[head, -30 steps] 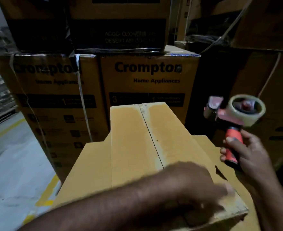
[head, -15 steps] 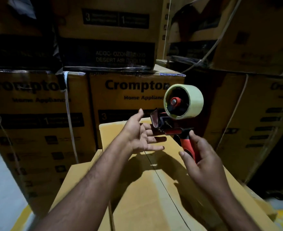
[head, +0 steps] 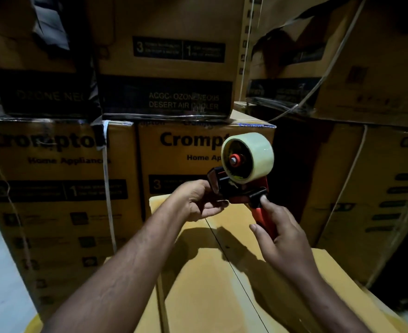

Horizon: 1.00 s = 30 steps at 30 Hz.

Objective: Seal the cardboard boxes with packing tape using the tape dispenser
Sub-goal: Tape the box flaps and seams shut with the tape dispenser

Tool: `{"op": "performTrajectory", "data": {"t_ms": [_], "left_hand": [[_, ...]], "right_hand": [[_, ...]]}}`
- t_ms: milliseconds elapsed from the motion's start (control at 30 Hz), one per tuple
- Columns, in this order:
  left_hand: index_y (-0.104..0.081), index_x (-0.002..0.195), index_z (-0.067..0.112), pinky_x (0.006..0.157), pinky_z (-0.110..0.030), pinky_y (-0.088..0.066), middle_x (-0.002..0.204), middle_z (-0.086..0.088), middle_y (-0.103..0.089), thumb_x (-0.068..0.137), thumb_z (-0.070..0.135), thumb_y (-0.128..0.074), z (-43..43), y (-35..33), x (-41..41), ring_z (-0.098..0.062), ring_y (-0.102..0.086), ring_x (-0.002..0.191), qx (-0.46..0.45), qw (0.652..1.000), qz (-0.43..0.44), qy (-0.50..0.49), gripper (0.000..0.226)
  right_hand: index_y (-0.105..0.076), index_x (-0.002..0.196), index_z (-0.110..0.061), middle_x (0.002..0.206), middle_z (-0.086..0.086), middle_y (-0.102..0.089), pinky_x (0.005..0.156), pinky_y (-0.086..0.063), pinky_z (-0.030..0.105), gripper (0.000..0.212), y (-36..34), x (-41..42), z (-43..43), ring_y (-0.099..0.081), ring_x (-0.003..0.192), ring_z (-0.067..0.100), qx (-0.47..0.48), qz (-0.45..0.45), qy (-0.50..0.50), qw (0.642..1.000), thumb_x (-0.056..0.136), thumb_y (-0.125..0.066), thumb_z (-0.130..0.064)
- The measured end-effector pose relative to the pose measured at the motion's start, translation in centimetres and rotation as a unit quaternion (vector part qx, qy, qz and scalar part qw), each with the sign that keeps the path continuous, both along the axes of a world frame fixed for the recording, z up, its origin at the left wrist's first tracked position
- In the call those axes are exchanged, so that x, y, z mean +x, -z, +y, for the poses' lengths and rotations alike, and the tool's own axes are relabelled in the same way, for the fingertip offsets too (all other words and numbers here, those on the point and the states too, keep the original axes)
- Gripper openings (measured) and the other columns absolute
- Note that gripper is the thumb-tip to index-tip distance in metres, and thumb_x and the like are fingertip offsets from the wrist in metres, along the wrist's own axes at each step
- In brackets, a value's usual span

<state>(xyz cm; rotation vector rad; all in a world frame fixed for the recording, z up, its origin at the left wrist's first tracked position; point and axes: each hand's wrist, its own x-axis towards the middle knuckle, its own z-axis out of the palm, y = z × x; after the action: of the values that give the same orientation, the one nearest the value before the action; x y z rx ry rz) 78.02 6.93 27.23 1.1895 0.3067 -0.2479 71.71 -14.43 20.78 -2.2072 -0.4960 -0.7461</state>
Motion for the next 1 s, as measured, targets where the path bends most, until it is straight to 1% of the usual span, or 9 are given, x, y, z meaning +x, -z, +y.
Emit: {"op": "performTrajectory", "data": {"t_ms": [133,267,367,467,533,600,733,900,1000], "left_hand": [[-0.071,0.103,-0.002,0.061,-0.027,-0.059,0.072,-0.013,-0.070,0.097,0.008,-0.059,2.6,-0.9,3.0,-0.015,-0.065,0.057,0.165,0.986,-0.015,-0.013,0.017],[-0.068,0.102,-0.004,0.051,-0.025,-0.054,0.076,-0.014,-0.069,0.099,0.005,-0.054,4.3,-0.6,6.8,-0.016,-0.063,0.055,0.239,0.969,-0.031,-0.059,0.018],[-0.070,0.094,0.003,0.052,-0.024,-0.051,0.083,-0.008,-0.070,0.097,0.013,-0.065,5.4,1.0,10.5,-0.016,-0.064,0.062,0.378,0.913,-0.072,-0.136,0.011],[-0.065,0.080,0.011,0.051,-0.023,-0.041,0.074,-0.001,-0.062,0.098,0.019,-0.065,6.4,3.3,13.5,-0.012,-0.053,0.059,0.479,0.861,-0.071,-0.153,0.019],[-0.067,0.077,0.015,0.051,-0.025,-0.042,0.074,0.003,-0.063,0.097,0.019,-0.065,7.1,4.8,14.9,-0.011,-0.054,0.061,0.503,0.846,-0.059,-0.169,0.021],[-0.072,0.084,0.019,0.062,-0.029,-0.055,0.082,0.003,-0.067,0.096,0.023,-0.068,8.2,5.8,15.7,-0.014,-0.064,0.073,0.513,0.835,-0.052,-0.190,0.013],[-0.074,0.093,0.020,0.083,-0.041,-0.063,0.090,0.001,-0.073,0.096,0.030,-0.070,9.5,7.2,17.4,-0.018,-0.072,0.086,0.484,0.867,-0.042,-0.110,0.011],[-0.077,0.088,0.016,0.077,-0.039,-0.060,0.086,-0.002,-0.074,0.092,0.034,-0.074,9.2,8.3,19.3,-0.019,-0.070,0.082,0.486,0.868,-0.040,-0.098,0.018],[-0.071,0.097,0.008,0.074,-0.033,-0.053,0.098,0.000,-0.070,0.092,0.034,-0.072,9.3,8.4,20.0,-0.017,-0.064,0.088,0.488,0.869,-0.018,-0.082,0.026]], "right_hand": [[-0.039,0.151,-0.029,0.129,-0.009,-0.051,0.073,-0.049,0.023,0.067,-0.5,2.6,1.4,-0.050,0.110,0.010,-0.022,0.001,-0.009,1.000,0.091,-0.070,-0.032],[-0.036,0.153,-0.027,0.138,-0.006,-0.049,0.083,-0.047,0.024,0.067,-0.7,5.7,3.8,-0.045,0.113,0.005,-0.021,0.035,-0.005,0.999,0.094,-0.068,-0.033],[-0.033,0.153,-0.031,0.142,-0.009,-0.047,0.091,-0.051,0.028,0.066,-0.3,7.3,5.7,-0.050,0.124,0.013,-0.022,0.075,0.002,0.997,0.096,-0.065,-0.035],[-0.032,0.152,-0.037,0.142,-0.014,-0.045,0.095,-0.051,0.028,0.064,1.0,8.2,7.3,-0.050,0.127,0.012,-0.022,0.098,0.018,0.995,0.096,-0.063,-0.038],[-0.034,0.150,-0.038,0.141,-0.015,-0.047,0.093,-0.051,0.026,0.062,1.8,8.9,7.9,-0.051,0.125,0.011,-0.011,0.109,0.032,0.993,0.096,-0.063,-0.039],[-0.036,0.148,-0.037,0.139,-0.014,-0.049,0.091,-0.051,0.025,0.059,2.4,9.4,8.1,-0.052,0.121,0.011,-0.009,0.126,0.041,0.991,0.096,-0.063,-0.038],[-0.036,0.147,-0.037,0.136,-0.014,-0.050,0.087,-0.045,0.018,0.057,3.4,9.4,8.0,-0.052,0.118,0.008,-0.032,0.145,0.060,0.987,0.096,-0.063,-0.036],[-0.039,0.146,-0.034,0.134,-0.013,-0.051,0.079,-0.040,0.016,0.055,3.5,9.4,8.3,-0.054,0.116,0.009,-0.032,0.151,0.078,0.985,0.096,-0.064,-0.033],[-0.038,0.147,-0.035,0.136,-0.015,-0.049,0.080,-0.039,0.014,0.057,3.4,9.2,8.9,-0.053,0.118,0.008,-0.042,0.154,0.077,0.984,0.096,-0.064,-0.034]]}}
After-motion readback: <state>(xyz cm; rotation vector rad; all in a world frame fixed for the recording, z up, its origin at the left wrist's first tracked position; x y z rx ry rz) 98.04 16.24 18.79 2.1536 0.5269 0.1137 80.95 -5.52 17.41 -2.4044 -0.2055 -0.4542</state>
